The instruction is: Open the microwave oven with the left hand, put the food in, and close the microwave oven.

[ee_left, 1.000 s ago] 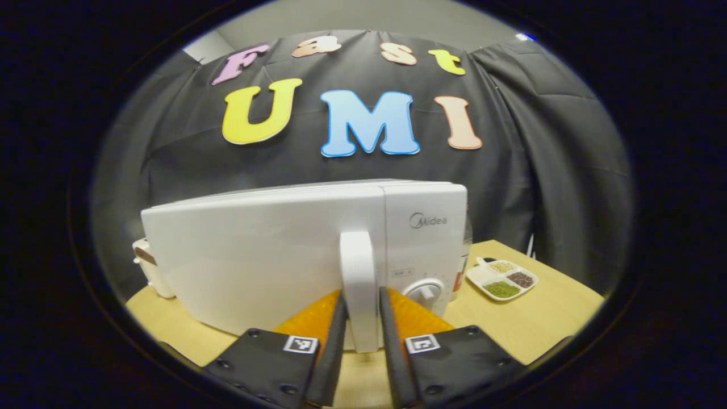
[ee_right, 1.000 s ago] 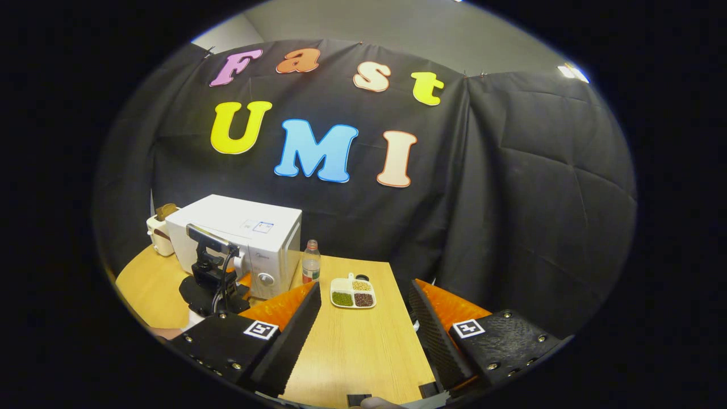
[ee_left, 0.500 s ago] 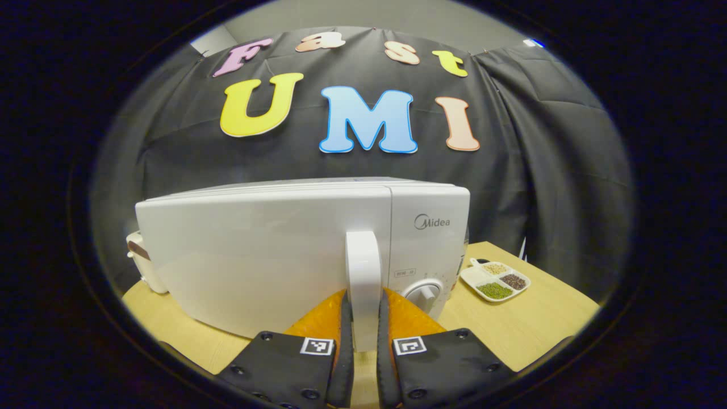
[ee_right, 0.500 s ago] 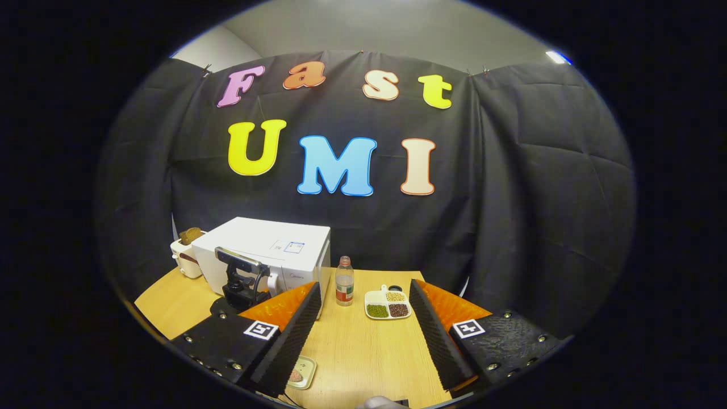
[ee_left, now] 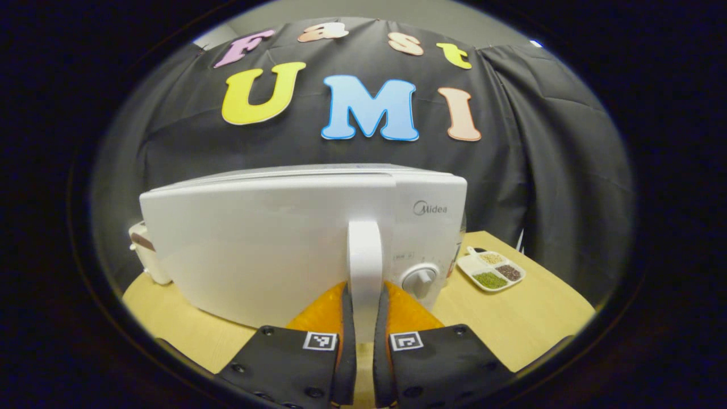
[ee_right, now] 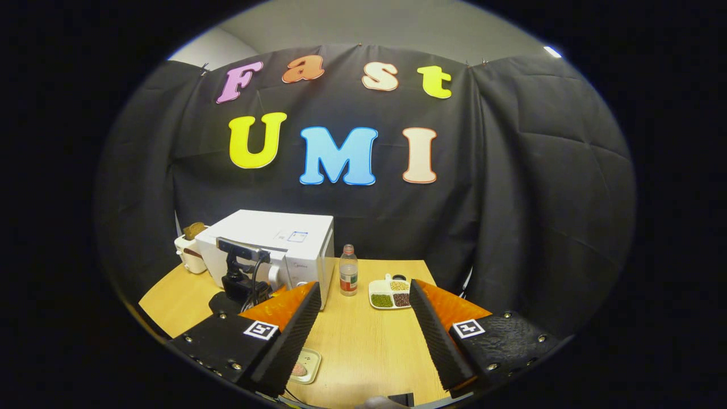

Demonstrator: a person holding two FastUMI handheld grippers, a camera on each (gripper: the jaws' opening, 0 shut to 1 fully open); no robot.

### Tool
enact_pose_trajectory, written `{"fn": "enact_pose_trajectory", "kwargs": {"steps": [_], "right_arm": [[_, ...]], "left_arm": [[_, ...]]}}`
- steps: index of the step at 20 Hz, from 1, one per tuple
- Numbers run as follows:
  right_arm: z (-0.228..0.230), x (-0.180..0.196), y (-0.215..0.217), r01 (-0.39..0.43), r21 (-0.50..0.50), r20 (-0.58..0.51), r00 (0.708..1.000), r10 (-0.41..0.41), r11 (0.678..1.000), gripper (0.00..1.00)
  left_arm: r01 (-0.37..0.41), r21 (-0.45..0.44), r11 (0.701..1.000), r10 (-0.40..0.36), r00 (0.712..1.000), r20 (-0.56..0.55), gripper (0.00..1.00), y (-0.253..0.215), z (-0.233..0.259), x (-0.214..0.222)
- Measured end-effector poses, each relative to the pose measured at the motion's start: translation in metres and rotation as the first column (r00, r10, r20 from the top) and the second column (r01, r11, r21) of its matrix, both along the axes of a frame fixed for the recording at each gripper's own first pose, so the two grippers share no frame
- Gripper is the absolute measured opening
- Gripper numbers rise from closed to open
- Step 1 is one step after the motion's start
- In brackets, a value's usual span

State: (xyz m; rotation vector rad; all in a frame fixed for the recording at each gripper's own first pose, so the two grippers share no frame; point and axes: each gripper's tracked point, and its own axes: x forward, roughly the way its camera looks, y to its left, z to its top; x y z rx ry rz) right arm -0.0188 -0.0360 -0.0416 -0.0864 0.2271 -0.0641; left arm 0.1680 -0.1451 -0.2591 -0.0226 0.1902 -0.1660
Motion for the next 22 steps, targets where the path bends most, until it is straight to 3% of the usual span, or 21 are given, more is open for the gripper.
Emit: {"fn": "enact_pose_trajectory", "kwargs": {"steps": [4, 8, 12, 13, 14, 15, 16, 17, 22], "right_arm": [[-0.010, -0.002, 0.014, -0.071, 0.013, -0.019, 0.997, 0.071, 0.997, 0.96], [-0.019, -0.007, 0.039, -0.168, 0.041, -0.039, 0.985, 0.169, 0.985, 0.96], [-0.022, -0.007, 0.061, -0.251, 0.040, -0.018, 0.968, 0.252, 0.967, 0.96], [-0.021, -0.006, 0.066, -0.264, 0.042, -0.011, 0.964, 0.264, 0.964, 0.96], [-0.023, -0.007, 0.071, -0.275, 0.045, -0.005, 0.961, 0.276, 0.960, 0.96], [-0.024, -0.006, 0.075, -0.283, 0.047, -0.005, 0.959, 0.284, 0.958, 0.96], [-0.027, -0.005, 0.079, -0.288, 0.050, -0.008, 0.957, 0.289, 0.956, 0.95], [-0.027, -0.005, 0.082, -0.291, 0.056, -0.009, 0.957, 0.292, 0.955, 0.96], [-0.027, -0.012, 0.113, -0.331, 0.083, -0.003, 0.943, 0.333, 0.940, 0.96]], "left_arm": [[-0.001, -0.001, 1.000, 0.001, 1.000, -0.027, 0.20, 0.026, -0.009, -0.060], [-0.055, 0.061, 0.997, 0.058, 0.997, -0.058, 0.21, 0.065, -0.011, -0.115], [-0.156, 0.165, 0.974, 0.167, 0.984, -0.055, 0.34, 0.108, -0.012, -0.160], [-0.170, 0.182, 0.968, 0.181, 0.983, -0.042, 0.54, 0.118, -0.007, -0.168], [-0.178, 0.181, 0.967, 0.188, 0.982, -0.037, 0.60, 0.129, -0.006, -0.174], [-0.191, 0.174, 0.966, 0.199, 0.980, -0.028, 0.80, 0.140, -0.001, -0.180], [-0.195, 0.166, 0.967, 0.201, 0.979, -0.023, 0.87, 0.149, 0.003, -0.182], [-0.195, 0.160, 0.968, 0.202, 0.979, -0.033, 1.00, 0.154, 0.006, -0.187], [-0.243, 0.218, 0.945, 0.255, 0.966, -0.030, 1.00, 0.204, 0.014, -0.217]]}}
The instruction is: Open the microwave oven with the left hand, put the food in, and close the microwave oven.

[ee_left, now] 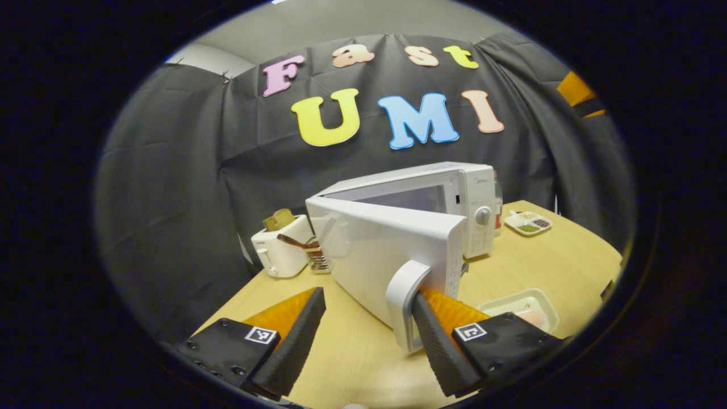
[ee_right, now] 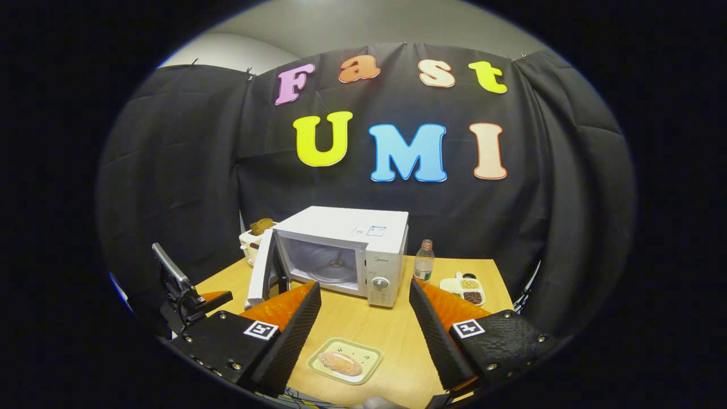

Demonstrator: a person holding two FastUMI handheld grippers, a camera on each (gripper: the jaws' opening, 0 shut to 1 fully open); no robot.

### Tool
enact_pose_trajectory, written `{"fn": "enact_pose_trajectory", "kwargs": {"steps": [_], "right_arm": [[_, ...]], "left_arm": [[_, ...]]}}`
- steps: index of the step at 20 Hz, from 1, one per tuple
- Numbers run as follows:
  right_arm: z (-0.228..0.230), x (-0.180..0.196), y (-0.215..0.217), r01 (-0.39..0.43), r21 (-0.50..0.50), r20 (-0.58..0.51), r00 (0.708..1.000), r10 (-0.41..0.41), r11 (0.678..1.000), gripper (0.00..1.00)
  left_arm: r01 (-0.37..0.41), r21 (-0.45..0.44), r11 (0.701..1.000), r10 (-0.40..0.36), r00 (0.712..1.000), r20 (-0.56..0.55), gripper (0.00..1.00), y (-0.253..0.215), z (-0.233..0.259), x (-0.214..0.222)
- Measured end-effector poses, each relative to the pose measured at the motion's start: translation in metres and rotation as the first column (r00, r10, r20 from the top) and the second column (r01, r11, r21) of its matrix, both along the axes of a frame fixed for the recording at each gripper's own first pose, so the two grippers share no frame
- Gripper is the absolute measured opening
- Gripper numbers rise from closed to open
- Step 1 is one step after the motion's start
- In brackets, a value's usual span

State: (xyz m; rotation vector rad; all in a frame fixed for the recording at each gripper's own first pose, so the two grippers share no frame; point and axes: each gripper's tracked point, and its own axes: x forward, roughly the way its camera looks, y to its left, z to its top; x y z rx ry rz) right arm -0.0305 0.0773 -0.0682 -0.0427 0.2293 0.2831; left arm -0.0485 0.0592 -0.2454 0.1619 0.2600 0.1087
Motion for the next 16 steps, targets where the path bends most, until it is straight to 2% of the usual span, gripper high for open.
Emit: {"fn": "enact_pose_trajectory", "kwargs": {"steps": [4, 5, 7, 8, 11, 12, 13, 14, 15, 16], "right_arm": [[-0.001, -0.003, 0.027, -0.042, 0.004, 0.003, 0.999, 0.042, 0.999, 0.96], [-0.003, -0.004, 0.036, -0.059, 0.017, -0.002, 0.998, 0.059, 0.998, 0.96], [-0.008, -0.005, 0.051, -0.081, 0.016, -0.004, 0.997, 0.081, 0.997, 0.96], [-0.011, -0.005, 0.056, -0.090, 0.017, -0.004, 0.996, 0.090, 0.996, 0.96], [-0.025, -0.005, 0.070, -0.112, 0.031, -0.021, 0.993, 0.113, 0.993, 0.96], [-0.031, -0.005, 0.071, -0.117, 0.025, -0.023, 0.993, 0.117, 0.993, 0.96], [-0.036, -0.004, 0.070, -0.117, 0.007, -0.024, 0.993, 0.117, 0.993, 0.95], [-0.045, -0.003, 0.067, -0.118, -0.014, -0.024, 0.993, 0.117, 0.993, 0.96], [-0.054, -0.003, 0.064, -0.120, -0.041, -0.027, 0.993, 0.119, 0.992, 0.95], [-0.068, -0.002, 0.060, -0.121, -0.074, -0.034, 0.992, 0.118, 0.990, 0.96]], "left_arm": [[-0.055, 0.003, 0.998, 0.055, 0.998, -0.007, 1.00, 0.043, -0.001, -0.031], [-0.065, 0.003, 0.998, 0.065, 0.998, -0.004, 0.97, 0.053, 0.001, -0.040], [-0.109, -0.011, 0.994, 0.109, 0.994, -0.006, 0.95, 0.080, -0.001, -0.053], [-0.137, -0.013, 0.990, 0.137, 0.990, -0.013, 1.00, 0.096, -0.002, -0.060], [-0.215, -0.006, 0.977, 0.215, 0.977, -0.005, 0.95, 0.139, 0.005, -0.078], [-0.232, 0.009, 0.973, 0.232, 0.973, -0.002, 0.98, 0.150, 0.008, -0.082], [-0.242, 0.021, 0.970, 0.242, 0.970, 0.005, 0.95, 0.158, 0.013, -0.087], [-0.252, 0.032, 0.967, 0.252, 0.968, 0.010, 1.00, 0.164, 0.017, -0.092], [-0.259, 0.036, 0.965, 0.258, 0.966, 0.014, 0.95, 0.169, 0.023, -0.097], [-0.262, 0.034, 0.965, 0.261, 0.965, 0.022, 1.00, 0.169, 0.029, -0.103]]}}
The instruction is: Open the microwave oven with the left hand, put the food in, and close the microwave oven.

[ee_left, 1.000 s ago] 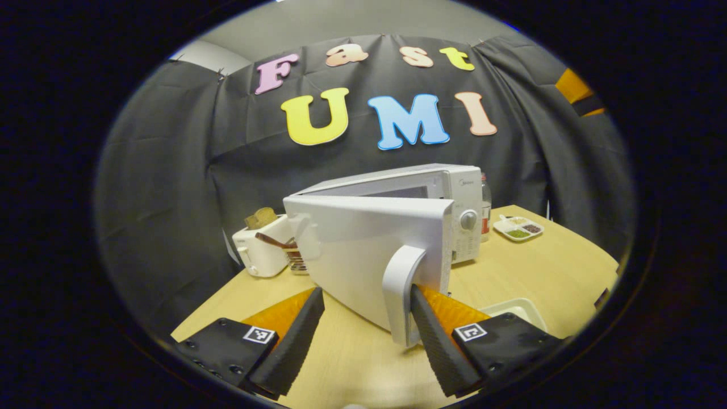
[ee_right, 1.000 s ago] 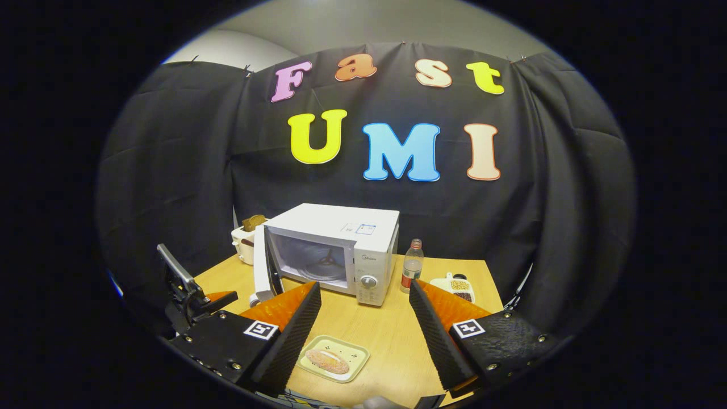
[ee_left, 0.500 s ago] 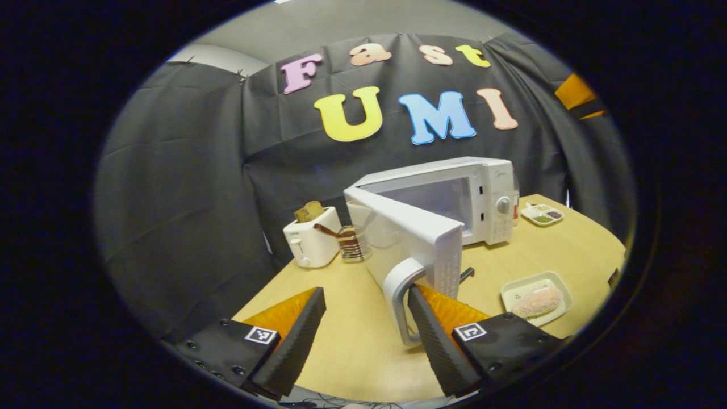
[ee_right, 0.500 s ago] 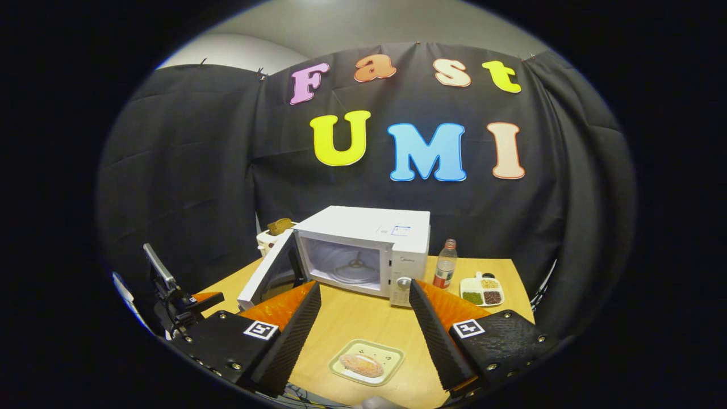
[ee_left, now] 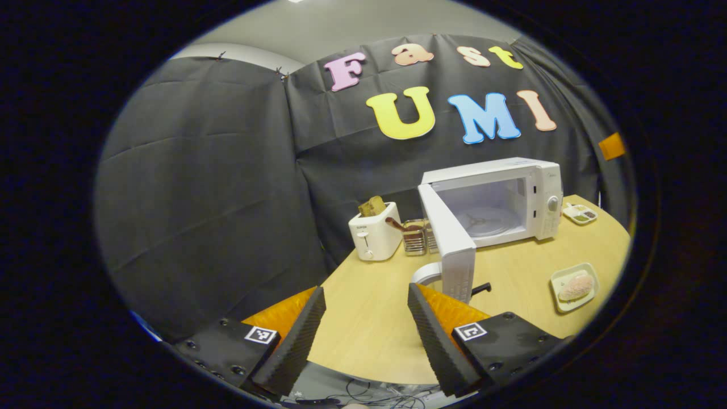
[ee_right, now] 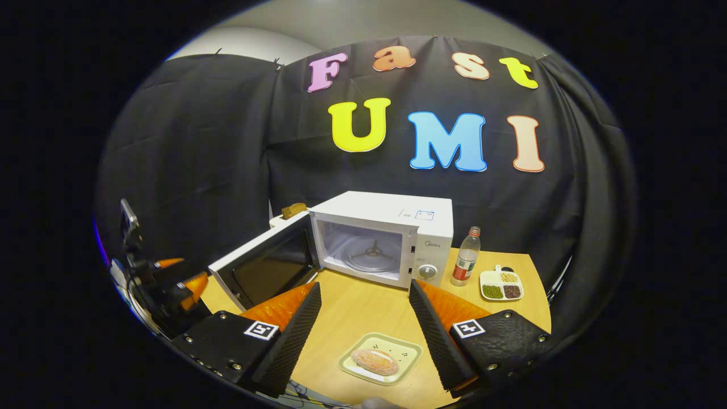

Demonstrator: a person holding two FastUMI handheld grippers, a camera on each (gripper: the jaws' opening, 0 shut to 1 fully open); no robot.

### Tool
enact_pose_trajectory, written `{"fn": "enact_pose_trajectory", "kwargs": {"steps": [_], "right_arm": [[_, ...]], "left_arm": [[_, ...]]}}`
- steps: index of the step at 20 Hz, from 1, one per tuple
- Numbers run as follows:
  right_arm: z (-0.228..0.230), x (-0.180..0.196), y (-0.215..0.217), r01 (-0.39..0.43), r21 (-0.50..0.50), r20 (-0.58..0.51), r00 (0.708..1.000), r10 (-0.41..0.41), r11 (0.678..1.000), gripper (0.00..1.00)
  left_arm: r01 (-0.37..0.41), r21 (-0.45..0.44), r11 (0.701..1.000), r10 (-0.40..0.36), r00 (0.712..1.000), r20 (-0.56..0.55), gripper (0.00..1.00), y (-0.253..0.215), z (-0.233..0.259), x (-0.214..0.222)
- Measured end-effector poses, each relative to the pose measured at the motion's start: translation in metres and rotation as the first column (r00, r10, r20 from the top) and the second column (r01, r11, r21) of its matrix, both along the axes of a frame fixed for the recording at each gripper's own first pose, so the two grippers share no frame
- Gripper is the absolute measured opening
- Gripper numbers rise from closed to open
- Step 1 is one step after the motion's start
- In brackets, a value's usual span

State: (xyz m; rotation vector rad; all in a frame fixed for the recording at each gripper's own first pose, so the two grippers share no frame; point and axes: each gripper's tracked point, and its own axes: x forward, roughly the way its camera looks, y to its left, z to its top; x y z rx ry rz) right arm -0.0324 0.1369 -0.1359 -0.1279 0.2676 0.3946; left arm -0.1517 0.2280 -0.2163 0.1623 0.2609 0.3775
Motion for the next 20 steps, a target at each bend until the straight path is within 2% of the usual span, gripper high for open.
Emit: {"fn": "enact_pose_trajectory", "kwargs": {"steps": [1, 2, 6, 10, 14, 20], "right_arm": [[-0.016, -0.001, -0.004, -0.012, -0.034, -0.010, 1.000, 0.011, 0.999, 0.95], [-0.034, -0.002, -0.009, -0.017, -0.079, -0.027, 1.000, 0.015, 0.997, 0.96], [-0.116, -0.010, -0.023, -0.095, -0.201, -0.122, 0.990, 0.071, 0.975, 0.96], [-0.199, -0.016, -0.023, -0.184, -0.213, -0.286, 0.951, 0.119, 0.959, 0.96], [-0.236, 0.005, -0.027, -0.196, -0.215, -0.343, 0.933, 0.114, 0.957, 0.96], [-0.257, 0.022, -0.015, -0.240, -0.185, -0.388, 0.909, 0.154, 0.953, 0.96]], "left_arm": [[-0.002, -0.005, 1.000, 0.002, 1.000, 0.008, 1.00, -0.001, 0.008, -0.005], [0.002, -0.013, 1.000, -0.002, 1.000, 0.019, 0.94, -0.004, 0.015, -0.009], [0.051, -0.066, 0.997, -0.047, 0.997, 0.063, 1.00, -0.031, 0.045, -0.013], [0.083, -0.080, 0.993, -0.076, 0.993, 0.090, 0.97, -0.051, 0.067, -0.005], [0.104, -0.081, 0.991, -0.096, 0.991, 0.096, 0.94, -0.069, 0.081, 0.004], [0.124, -0.105, 0.987, -0.114, 0.989, 0.092, 0.97, -0.085, 0.086, 0.020]]}}
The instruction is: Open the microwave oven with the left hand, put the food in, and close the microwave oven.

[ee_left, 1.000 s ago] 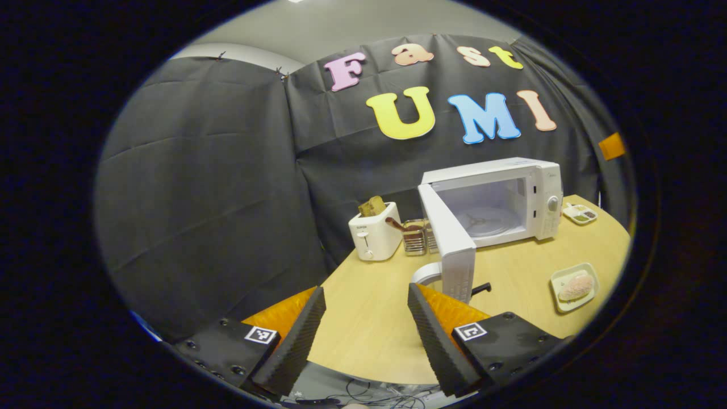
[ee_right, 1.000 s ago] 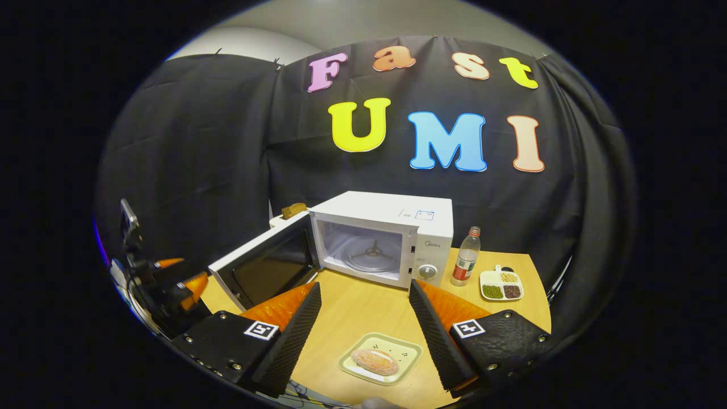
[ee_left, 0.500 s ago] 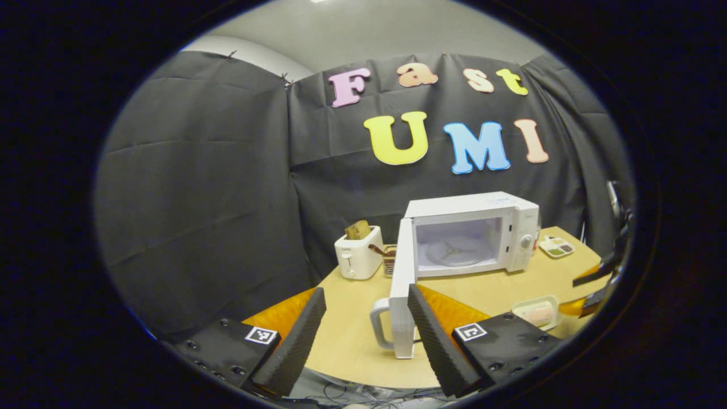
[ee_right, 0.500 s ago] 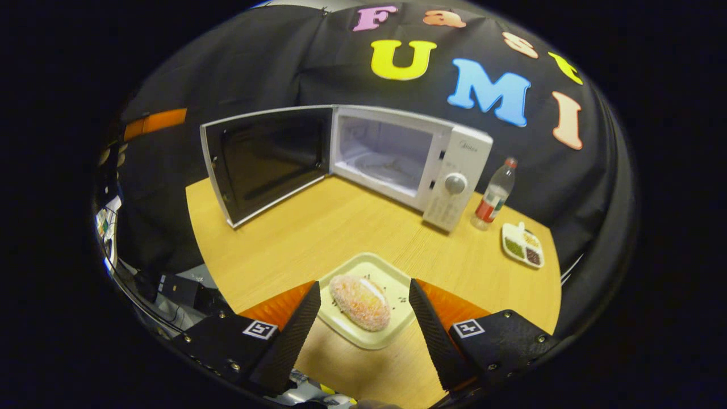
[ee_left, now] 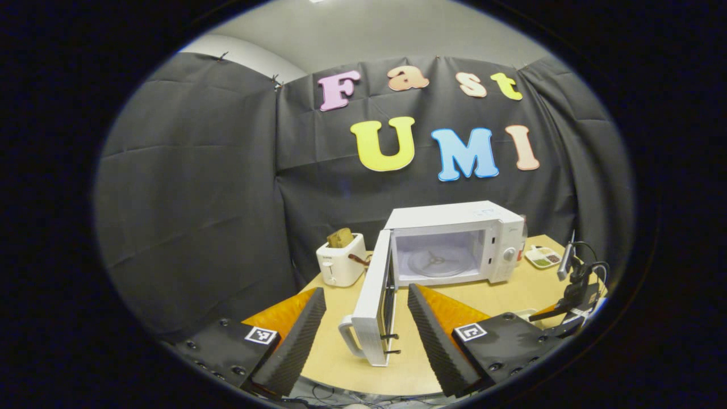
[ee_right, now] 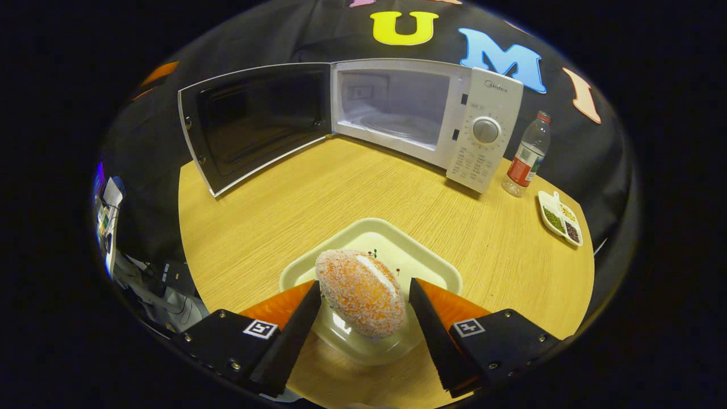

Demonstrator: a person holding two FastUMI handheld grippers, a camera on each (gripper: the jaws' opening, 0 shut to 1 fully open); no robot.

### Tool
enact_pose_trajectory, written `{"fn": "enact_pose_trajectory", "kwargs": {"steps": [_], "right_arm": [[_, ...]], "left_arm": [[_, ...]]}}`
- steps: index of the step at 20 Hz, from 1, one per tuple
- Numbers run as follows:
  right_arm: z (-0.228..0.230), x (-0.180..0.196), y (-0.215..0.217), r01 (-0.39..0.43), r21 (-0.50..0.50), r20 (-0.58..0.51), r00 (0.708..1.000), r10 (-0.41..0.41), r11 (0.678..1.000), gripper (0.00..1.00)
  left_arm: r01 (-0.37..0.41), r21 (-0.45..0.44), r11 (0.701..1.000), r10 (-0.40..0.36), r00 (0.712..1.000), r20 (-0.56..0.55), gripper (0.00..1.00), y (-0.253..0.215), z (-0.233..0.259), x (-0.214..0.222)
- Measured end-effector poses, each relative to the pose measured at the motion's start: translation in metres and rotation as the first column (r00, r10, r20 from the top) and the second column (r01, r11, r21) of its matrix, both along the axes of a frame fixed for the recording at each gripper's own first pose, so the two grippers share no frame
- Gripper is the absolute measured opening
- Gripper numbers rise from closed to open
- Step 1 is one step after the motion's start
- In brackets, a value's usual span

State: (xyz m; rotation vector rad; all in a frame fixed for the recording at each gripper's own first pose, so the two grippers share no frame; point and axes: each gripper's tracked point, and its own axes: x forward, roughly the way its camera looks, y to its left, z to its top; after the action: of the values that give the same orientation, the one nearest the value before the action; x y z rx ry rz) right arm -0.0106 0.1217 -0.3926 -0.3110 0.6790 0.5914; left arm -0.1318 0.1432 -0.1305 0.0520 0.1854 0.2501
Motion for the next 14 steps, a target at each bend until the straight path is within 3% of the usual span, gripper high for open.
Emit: {"fn": "enact_pose_trajectory", "kwargs": {"steps": [5, 9, 12, 14], "right_arm": [[-0.014, 0.006, 0.001, -0.046, -0.029, -0.035, 0.998, 0.045, 0.999, 0.97], [-0.016, 0.011, 0.004, -0.064, -0.023, -0.049, 0.997, 0.063, 0.998, 0.86], [-0.013, 0.009, 0.003, -0.049, -0.026, -0.073, 0.996, 0.047, 0.998, 0.72], [-0.003, 0.010, 0.007, -0.025, 0.003, -0.072, 0.997, 0.025, 1.000, 0.72]], "left_arm": [[0.011, 0.020, 1.000, -0.011, 1.000, -0.001, 0.97, -0.001, 0.008, 0.013], [0.017, 0.025, 1.000, -0.017, 1.000, -0.014, 0.97, 0.001, 0.006, 0.019], [0.019, 0.022, 1.000, -0.019, 1.000, -0.020, 0.98, 0.001, 0.002, 0.023], [0.020, 0.008, 1.000, -0.020, 0.999, -0.026, 1.00, 0.001, -0.001, 0.021]]}}
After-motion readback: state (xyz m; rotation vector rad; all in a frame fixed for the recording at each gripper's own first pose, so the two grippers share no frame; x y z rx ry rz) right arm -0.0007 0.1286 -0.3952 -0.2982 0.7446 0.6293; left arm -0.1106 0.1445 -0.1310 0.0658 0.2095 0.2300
